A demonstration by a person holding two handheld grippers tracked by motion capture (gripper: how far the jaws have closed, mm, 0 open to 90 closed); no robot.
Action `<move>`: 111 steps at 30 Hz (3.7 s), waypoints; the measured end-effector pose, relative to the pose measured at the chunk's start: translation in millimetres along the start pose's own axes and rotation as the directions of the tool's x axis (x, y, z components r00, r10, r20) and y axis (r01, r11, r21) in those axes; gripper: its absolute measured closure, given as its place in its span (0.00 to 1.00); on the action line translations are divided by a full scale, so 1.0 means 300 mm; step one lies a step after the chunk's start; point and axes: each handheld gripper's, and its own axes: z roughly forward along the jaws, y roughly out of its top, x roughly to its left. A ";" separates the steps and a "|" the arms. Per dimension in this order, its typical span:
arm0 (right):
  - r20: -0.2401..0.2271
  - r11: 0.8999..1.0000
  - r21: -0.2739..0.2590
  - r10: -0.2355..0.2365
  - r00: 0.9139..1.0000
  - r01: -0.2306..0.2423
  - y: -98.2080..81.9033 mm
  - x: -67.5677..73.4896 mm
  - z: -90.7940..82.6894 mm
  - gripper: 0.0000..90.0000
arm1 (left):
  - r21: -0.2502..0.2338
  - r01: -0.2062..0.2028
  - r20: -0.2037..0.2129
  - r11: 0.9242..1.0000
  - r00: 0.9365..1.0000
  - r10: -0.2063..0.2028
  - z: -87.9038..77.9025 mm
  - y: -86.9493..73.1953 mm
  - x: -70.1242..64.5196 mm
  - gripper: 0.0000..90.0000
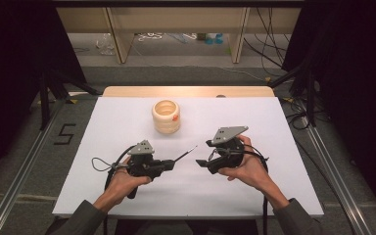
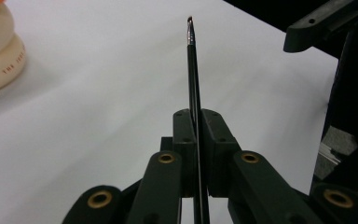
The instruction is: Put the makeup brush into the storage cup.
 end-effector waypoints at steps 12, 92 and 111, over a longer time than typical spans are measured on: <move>-0.055 0.977 -0.084 0.191 0.980 -0.195 -0.038 -0.023 0.034 0.21 | -0.115 0.014 -0.052 0.993 0.998 -0.020 -0.024 0.007 -0.004 0.94; -0.376 0.775 -0.353 0.397 0.837 -0.525 0.002 0.002 0.142 0.67 | -0.301 -0.049 -0.053 0.952 0.998 0.035 -0.026 0.011 -0.083 0.94; -0.453 0.762 -0.380 0.342 0.823 -0.525 0.006 0.017 0.133 0.95 | -0.269 -0.024 -0.030 0.963 0.999 0.017 -0.013 0.002 -0.060 0.86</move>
